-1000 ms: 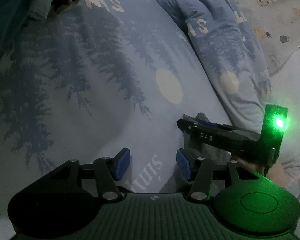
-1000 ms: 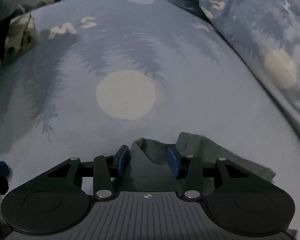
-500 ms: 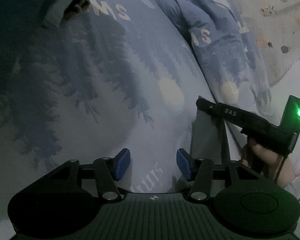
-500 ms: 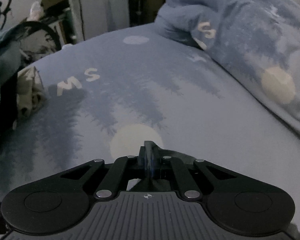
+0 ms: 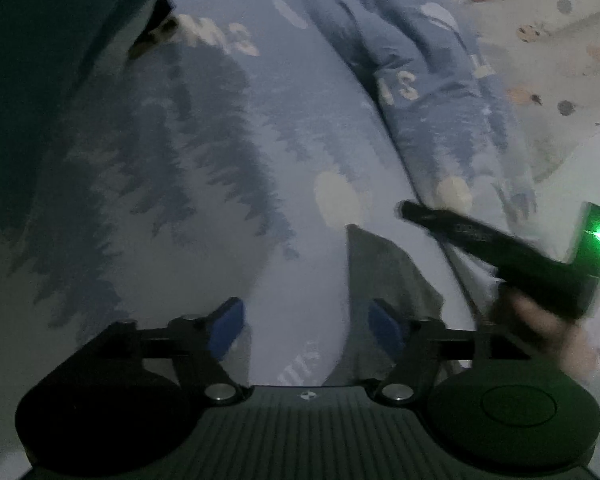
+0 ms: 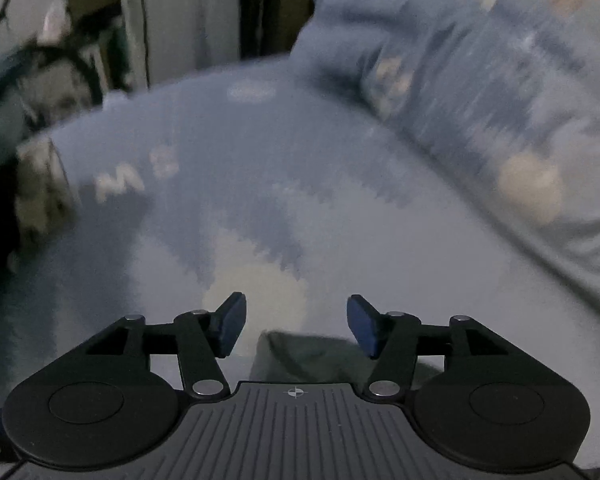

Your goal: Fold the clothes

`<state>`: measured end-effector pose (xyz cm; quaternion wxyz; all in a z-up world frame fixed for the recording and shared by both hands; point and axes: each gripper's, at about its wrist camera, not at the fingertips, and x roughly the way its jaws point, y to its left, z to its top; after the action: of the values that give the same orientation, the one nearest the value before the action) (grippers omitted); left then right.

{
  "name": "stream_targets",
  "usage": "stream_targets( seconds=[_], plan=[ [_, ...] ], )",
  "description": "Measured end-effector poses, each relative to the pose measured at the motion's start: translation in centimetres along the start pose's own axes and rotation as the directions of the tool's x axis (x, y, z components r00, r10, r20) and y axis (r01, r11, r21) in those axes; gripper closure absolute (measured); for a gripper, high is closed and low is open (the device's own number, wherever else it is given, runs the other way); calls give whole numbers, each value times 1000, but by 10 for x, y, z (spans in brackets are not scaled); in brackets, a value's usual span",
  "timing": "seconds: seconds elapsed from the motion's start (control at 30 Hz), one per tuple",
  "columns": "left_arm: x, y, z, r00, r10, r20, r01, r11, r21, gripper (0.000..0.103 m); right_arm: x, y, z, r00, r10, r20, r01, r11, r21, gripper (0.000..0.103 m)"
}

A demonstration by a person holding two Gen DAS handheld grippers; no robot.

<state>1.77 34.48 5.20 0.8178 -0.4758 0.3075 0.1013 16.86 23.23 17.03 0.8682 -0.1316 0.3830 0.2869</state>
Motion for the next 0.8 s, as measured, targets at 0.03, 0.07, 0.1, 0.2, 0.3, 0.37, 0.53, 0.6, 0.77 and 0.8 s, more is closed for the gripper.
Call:
stream_targets(
  seconds=[0.03, 0.07, 0.1, 0.2, 0.3, 0.37, 0.53, 0.6, 0.77, 0.8],
  plan=[
    [-2, -2, 1, 1000, -11, 4, 11, 1000, 2, 19, -20, -3, 1, 999, -10, 30, 10, 1000, 7, 39],
    [-5, -4, 1, 1000, -24, 7, 24, 1000, 5, 17, -42, -8, 1, 998, -27, 64, 26, 1000, 13, 37],
    [-7, -6, 2, 999, -42, 8, 42, 999, 12, 15, -68, -12, 0, 994, -44, 99, 42, 999, 24, 33],
    [-15, -15, 5, 995, -99, 10, 99, 995, 34, 10, -158, -22, -19, 969, -132, 207, 117, 989, 85, 21],
    [-30, -31, 6, 986, -167, 20, 165, 983, 85, 8, -246, -26, -51, 929, -227, 294, 189, 970, 151, 17],
    [-46, -45, 4, 976, -218, 31, 212, 969, 126, 8, -314, -30, -84, 891, -299, 342, 227, 945, 235, 14],
    [-115, -82, -11, 942, -325, 87, 293, 918, 267, 0, -457, -28, -168, 819, -435, 374, 276, 870, 409, 12],
    [-150, -91, -25, 925, -365, 103, 319, 897, 307, 0, -503, -20, -200, 796, -480, 369, 290, 837, 464, 12],
    [-225, -115, -63, 906, -414, 86, 346, 844, 410, 0, -576, 3, -272, 788, -515, 337, 295, 796, 528, 8],
    [-237, -120, -73, 907, -414, 75, 344, 832, 435, 0, -582, 8, -285, 794, -512, 327, 294, 795, 530, 4]
  ],
)
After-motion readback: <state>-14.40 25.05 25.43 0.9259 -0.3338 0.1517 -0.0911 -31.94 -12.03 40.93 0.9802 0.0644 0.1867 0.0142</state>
